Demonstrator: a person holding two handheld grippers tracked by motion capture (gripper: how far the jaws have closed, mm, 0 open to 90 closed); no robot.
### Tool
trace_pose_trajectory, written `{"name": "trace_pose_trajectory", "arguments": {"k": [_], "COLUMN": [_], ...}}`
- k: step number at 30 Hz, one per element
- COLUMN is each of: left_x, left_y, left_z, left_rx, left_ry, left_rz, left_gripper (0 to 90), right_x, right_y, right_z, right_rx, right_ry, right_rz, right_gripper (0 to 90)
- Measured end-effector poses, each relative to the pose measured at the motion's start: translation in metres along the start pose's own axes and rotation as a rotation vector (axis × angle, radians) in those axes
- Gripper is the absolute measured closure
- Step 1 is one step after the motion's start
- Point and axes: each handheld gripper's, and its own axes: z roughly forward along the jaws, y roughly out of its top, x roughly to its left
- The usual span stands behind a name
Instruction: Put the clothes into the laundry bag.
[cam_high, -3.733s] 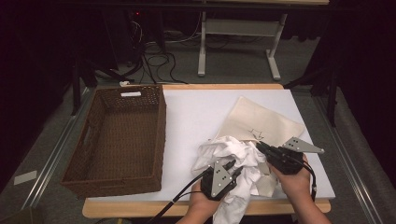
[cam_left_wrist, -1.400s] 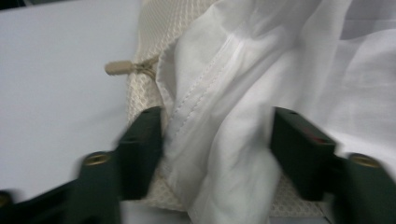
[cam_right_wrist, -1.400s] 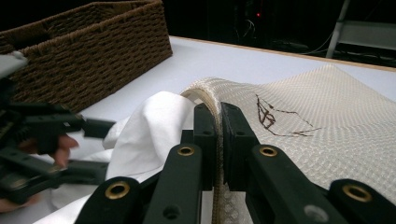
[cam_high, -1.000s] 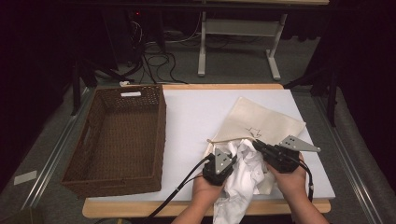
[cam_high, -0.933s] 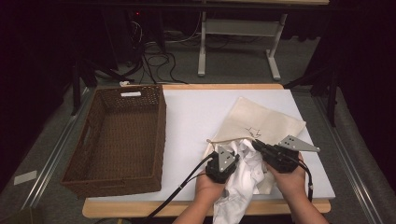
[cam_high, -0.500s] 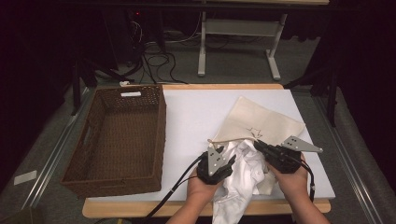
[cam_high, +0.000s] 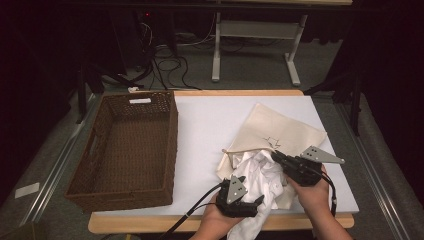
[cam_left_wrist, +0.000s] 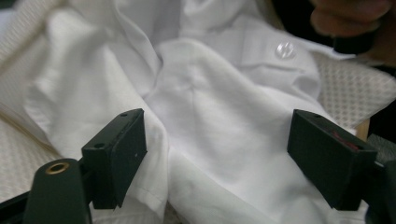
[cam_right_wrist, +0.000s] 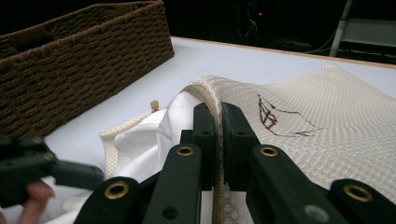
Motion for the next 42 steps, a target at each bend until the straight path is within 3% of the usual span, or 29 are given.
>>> {"name": "trace_pose_trajectory", "arguments": {"k": [2,5,8,10,12,14,16,17,21,28,31,34,38,42], "left_x": [0.0,-0.003,-0.005,-0.004,-0.003,0.001,0.01,0.01,0.017,0.019,0.018,0.015,0.018,0.021], "left_y": [-0.001,-0.003,-0.005,-0.002,-0.001,0.002,0.006,0.006,0.015,0.026,0.029,0.032,0.035,0.04], "left_z": [0.004,0.016,0.018,0.016,0.014,0.006,-0.005,-0.005,-0.024,-0.044,-0.042,-0.027,-0.003,0.013], "left_rx": [0.021,0.091,0.105,0.087,0.082,0.044,-0.003,-0.003,-0.082,-0.149,-0.149,-0.127,-0.106,-0.097], "left_ry": [-0.005,-0.005,-0.001,0.006,0.013,0.041,0.065,0.065,0.102,0.123,0.128,0.125,0.134,0.175], "left_rz": [-0.008,0.006,0.02,0.001,-0.003,-0.018,-0.062,-0.062,-0.093,-0.088,-0.067,-0.037,-0.051,-0.033], "left_gripper": [29.7,54.5,74.2,82.0,83.8,84.3,84.5,84.6,84.9,85.1,85.0,85.0,84.9,84.7], "right_x": [0.0,0.002,0.002,0.003,0.003,0.003,0.004,0.005,0.008,0.015,0.016,0.015,0.012,0.011], "right_y": [0.0,-0.001,-0.001,-0.001,-0.001,-0.001,0.0,0.0,0.001,0.003,0.003,0.003,0.002,0.002], "right_z": [0.0,0.0,0.001,0.002,0.002,0.002,0.004,0.005,0.008,0.012,0.012,0.01,0.007,0.005], "right_rx": [0.001,0.003,0.003,0.005,0.004,0.003,0.003,0.001,0.002,-0.01,-0.006,-0.01,-0.015,-0.022], "right_ry": [0.001,0.007,0.009,0.012,0.012,0.014,0.018,0.019,0.031,0.05,0.044,0.045,0.043,0.04], "right_rz": [0.001,0.002,-0.004,0.0,-0.003,0.0,-0.009,-0.015,-0.029,-0.05,-0.056,-0.053,-0.043,-0.042], "right_gripper": [86.5,86.5,86.5,86.5,86.6,86.7,86.9,87.1,87.4,87.7,87.7,87.7,87.7,87.7]}}
